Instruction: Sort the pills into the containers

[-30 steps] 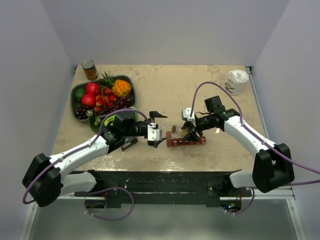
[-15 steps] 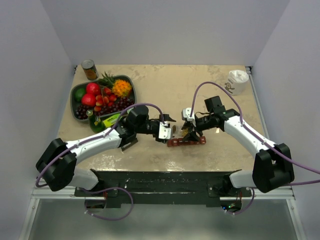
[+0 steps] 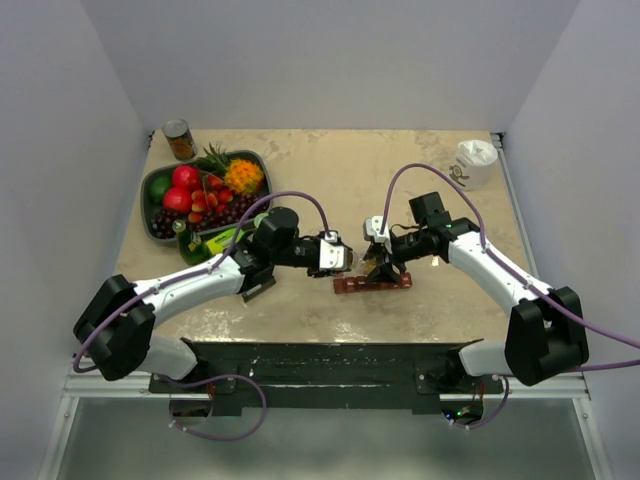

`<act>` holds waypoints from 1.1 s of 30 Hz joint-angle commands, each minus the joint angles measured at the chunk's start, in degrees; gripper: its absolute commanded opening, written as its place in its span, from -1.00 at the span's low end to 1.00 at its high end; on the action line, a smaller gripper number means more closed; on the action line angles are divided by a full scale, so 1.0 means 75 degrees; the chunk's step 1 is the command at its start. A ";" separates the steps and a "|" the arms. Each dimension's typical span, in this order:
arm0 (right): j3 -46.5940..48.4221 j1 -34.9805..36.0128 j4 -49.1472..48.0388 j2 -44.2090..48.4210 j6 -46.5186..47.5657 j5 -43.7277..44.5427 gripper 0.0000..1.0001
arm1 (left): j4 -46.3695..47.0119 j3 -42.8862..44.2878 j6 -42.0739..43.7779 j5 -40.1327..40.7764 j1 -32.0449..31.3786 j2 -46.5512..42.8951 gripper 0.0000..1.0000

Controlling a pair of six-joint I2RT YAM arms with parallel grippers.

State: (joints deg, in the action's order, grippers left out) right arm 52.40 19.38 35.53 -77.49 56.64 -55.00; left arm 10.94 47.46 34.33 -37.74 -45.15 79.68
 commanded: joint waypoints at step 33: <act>0.0232 -0.0052 -0.0296 0.0137 -0.0193 -0.0026 -1.00 | 0.0511 -0.0047 -1.0776 -0.0289 0.1074 -0.0299 -0.77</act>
State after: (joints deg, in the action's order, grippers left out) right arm 52.42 19.11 34.63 -77.49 55.53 -55.00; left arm 13.82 47.46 -47.83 -37.74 -38.24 82.13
